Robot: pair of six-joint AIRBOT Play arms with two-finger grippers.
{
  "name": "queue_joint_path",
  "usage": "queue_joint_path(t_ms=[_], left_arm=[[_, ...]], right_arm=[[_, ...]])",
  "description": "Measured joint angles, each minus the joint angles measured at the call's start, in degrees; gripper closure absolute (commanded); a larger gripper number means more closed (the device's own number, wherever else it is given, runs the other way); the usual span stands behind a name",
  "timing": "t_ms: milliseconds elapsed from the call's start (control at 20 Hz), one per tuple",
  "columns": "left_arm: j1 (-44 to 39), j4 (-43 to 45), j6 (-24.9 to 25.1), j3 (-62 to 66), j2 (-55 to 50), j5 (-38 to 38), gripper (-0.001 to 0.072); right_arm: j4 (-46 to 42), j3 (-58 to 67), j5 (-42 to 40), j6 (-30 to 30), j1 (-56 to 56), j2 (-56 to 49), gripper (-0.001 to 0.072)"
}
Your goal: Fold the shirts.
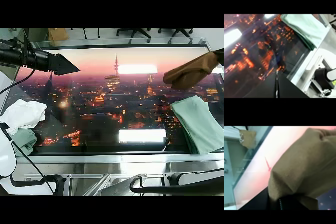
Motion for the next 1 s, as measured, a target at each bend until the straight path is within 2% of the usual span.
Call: queue_joint_path(t_ms=[200,400,750,1000], left_arm=[[-0.33,-0.11,-0.02,0.00,-0.17,-1.27,0.0691],[-0.48,-0.11,-0.02,0.00,-0.22,-2.36,0.0691],[-2.43,-0.09,0.59,0.00,-0.22,-2.97,0.0691],[-5.18,-0.09,2.05,0.00,-0.22,-2.97,0.0692]], right_arm=[[-8.68,0.00,6.40,5.99,-0.13,3.34,0.0682],[-14.84,0.02,13.07,8.74,-3.72,8.31,0.0683],[-26.91,-2.23,27.91,8.33,-14.56,15.58,0.0683],[-31.21,-18.69,30.77,5.42,-19.91,23.30,0.0681]])
